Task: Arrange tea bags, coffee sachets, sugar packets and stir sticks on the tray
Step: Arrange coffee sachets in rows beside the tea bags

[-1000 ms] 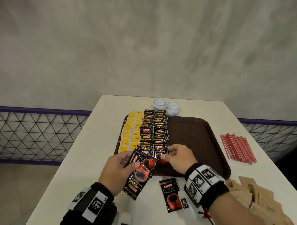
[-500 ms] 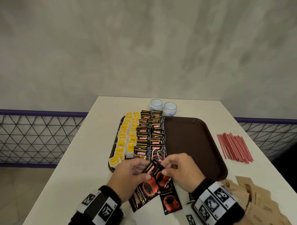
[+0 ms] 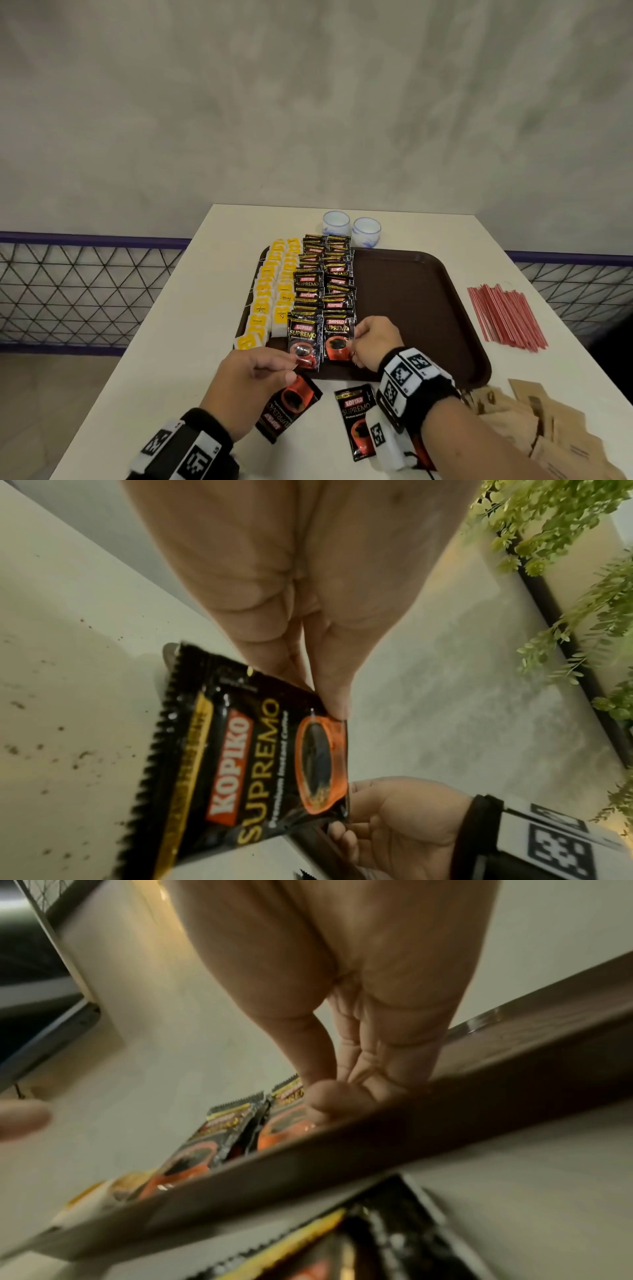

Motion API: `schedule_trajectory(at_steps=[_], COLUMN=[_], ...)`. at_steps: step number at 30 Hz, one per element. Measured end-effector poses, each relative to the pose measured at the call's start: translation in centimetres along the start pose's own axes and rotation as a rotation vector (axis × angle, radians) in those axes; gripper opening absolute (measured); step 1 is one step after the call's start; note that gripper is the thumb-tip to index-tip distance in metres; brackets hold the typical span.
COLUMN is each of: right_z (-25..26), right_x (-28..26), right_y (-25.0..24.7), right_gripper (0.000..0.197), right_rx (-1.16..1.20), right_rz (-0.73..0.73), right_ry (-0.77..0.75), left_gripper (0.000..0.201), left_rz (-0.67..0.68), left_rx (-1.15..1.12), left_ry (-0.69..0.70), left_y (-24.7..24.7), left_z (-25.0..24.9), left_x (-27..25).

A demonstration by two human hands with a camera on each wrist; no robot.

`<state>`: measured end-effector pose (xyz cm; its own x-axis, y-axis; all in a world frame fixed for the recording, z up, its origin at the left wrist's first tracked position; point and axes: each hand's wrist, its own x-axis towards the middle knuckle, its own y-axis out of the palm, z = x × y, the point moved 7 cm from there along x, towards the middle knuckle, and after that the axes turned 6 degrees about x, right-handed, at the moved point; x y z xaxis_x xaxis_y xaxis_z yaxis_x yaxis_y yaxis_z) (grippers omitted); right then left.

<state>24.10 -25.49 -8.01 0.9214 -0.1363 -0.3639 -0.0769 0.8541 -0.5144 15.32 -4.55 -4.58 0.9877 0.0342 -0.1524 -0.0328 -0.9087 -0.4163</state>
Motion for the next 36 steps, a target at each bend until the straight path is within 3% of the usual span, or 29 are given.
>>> schedule_trajectory(at_steps=[9, 14, 16, 18, 21, 27, 32, 36], right_z=[-0.1, 0.8, 1.7, 2.4, 2.6, 1.8, 2.6, 2.9], right_x=[0.5, -1.2, -3.4, -6.3, -9.5, -9.0, -5.5, -6.3], right_y=[0.0, -1.8, -1.8, -1.1, -0.3, -1.9, -5.6, -3.7], right_gripper=[0.022, 0.018, 0.014, 0.012, 0.021, 0.017, 0.016, 0.020], right_rx=[0.010, 0.021, 0.069, 0.142, 0.232, 0.205, 0.389, 0.741], right_rz=[-0.037, -0.059, 0.066, 0.291, 0.523, 0.356, 0.100, 0.232], right_ry=[-0.013, -0.149, -0.225, -0.299, -0.348, -0.315, -0.248, -0.126], left_gripper=[0.013, 0.010, 0.007, 0.007, 0.005, 0.007, 0.013, 0.021], left_rz=[-0.031, -0.052, -0.040, -0.005, 0.044, 0.080, 0.000, 0.067], left_rx=[-0.043, -0.077, -0.112, -0.161, -0.199, -0.237, -0.215, -0.387], left_ry=[-0.009, -0.003, -0.001, 0.011, 0.051, 0.086, -0.013, -0.108], left_y=[-0.3, 0.3, 0.7, 1.3, 2.1, 3.3, 1.9, 2.8], left_z=[0.0, -0.4, -0.8, -1.4, -2.4, -3.3, -1.3, -1.6], left_x=[0.1, 0.3, 0.4, 0.5, 0.5, 0.1, -0.2, -0.2])
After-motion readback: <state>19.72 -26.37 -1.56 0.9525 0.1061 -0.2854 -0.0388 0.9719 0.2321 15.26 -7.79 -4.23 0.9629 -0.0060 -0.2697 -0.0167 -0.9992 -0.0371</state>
